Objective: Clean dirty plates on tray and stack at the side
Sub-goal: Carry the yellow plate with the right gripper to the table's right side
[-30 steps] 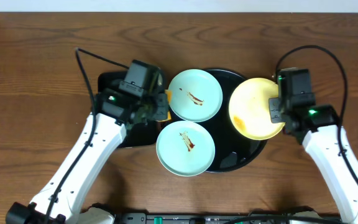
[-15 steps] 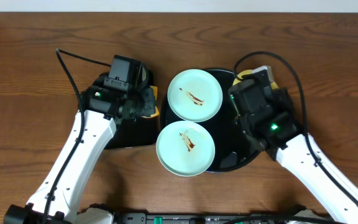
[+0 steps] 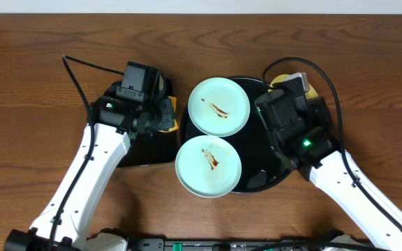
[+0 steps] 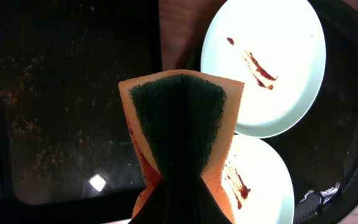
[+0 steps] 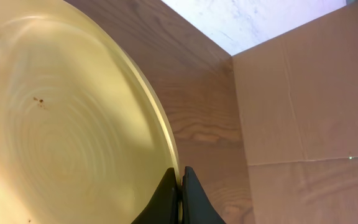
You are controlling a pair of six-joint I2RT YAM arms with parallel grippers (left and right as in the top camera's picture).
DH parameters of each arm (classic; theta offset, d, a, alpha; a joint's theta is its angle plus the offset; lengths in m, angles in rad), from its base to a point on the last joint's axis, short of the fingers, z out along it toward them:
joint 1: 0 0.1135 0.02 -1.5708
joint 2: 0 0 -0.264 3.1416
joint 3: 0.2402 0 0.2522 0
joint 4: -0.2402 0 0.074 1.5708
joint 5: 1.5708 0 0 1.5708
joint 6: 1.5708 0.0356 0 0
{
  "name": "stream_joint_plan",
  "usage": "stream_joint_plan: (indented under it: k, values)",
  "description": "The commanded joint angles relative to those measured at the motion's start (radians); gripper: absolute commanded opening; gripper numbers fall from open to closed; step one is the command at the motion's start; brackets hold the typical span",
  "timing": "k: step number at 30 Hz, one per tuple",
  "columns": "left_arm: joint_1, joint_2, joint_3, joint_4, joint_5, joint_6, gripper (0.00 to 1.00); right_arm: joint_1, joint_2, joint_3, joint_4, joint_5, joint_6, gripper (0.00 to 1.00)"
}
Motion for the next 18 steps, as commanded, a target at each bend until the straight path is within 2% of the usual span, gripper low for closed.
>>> stream_joint_plan:
  k: [1, 4, 8, 10, 15, 18]
  values:
    - [0.005, -0.013, 0.007, -0.002, -0.002, 0.017, 0.08, 0.006, -0.009, 0.016, 0.007, 0.037, -0.001, 0.01]
    - [0.005, -0.013, 0.007, -0.002, -0.002, 0.017, 0.08, -0.001, -0.009, 0.016, 0.006, -0.041, 0.028, 0.01]
    - [0.005, -0.013, 0.007, -0.003, -0.002, 0.017, 0.08, -0.065, -0.008, 0.016, -0.032, -0.253, 0.160, 0.01]
    - [0.005, -0.013, 0.007, -0.004, -0.002, 0.017, 0.08, -0.128, -0.008, 0.016, -0.040, -0.293, 0.217, 0.01]
    - [0.005, -0.013, 0.007, -0.009, -0.002, 0.017, 0.08, -0.305, -0.008, 0.017, -0.043, -0.335, 0.237, 0.01]
    - [0.005, -0.013, 0.007, -0.009, -0.002, 0.017, 0.08, -0.448, -0.008, 0.016, -0.043, -0.435, 0.239, 0.01]
